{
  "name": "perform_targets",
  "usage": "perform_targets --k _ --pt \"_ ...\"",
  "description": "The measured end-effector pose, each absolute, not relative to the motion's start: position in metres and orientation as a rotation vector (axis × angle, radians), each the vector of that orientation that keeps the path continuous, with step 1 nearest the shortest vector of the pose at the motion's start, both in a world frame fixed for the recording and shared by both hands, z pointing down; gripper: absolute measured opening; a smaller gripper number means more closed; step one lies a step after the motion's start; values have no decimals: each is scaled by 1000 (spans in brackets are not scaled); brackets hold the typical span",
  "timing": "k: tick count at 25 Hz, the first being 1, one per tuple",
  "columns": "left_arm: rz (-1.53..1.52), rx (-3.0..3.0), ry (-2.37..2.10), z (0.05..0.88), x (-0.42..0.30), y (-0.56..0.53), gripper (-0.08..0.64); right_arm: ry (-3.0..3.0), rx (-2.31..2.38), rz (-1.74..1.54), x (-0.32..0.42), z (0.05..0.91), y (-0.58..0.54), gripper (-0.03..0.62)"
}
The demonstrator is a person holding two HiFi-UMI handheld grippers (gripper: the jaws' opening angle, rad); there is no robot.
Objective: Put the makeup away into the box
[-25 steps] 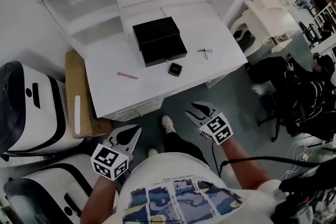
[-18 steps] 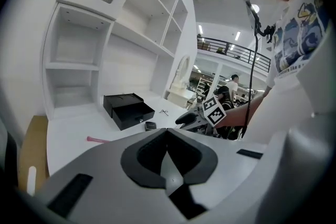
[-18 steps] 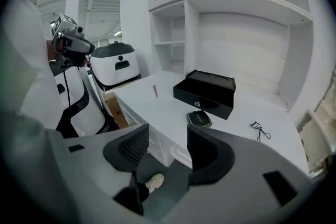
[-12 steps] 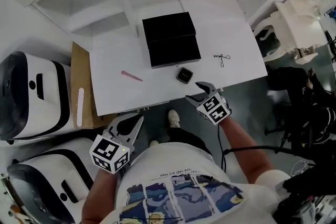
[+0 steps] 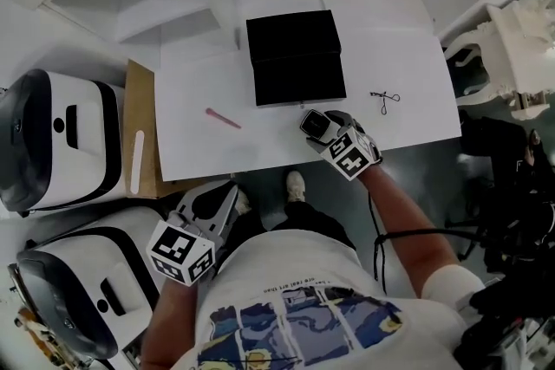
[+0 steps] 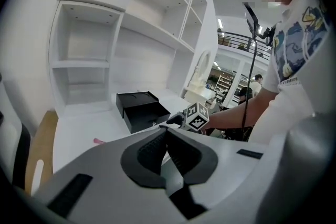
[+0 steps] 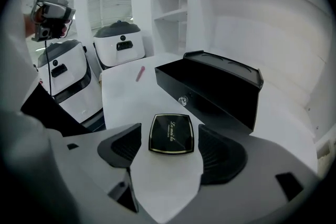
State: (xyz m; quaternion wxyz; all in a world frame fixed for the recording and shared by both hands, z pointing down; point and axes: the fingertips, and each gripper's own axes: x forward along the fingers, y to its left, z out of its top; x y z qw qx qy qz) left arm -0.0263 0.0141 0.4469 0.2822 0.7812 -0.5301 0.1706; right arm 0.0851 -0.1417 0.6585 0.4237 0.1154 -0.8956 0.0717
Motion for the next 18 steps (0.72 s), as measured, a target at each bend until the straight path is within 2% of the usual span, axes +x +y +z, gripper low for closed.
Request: perform_targets --k 18 --pt "478 2134 -1380 447 -50 10 14 -2126 177 216 80 686 -142 330"
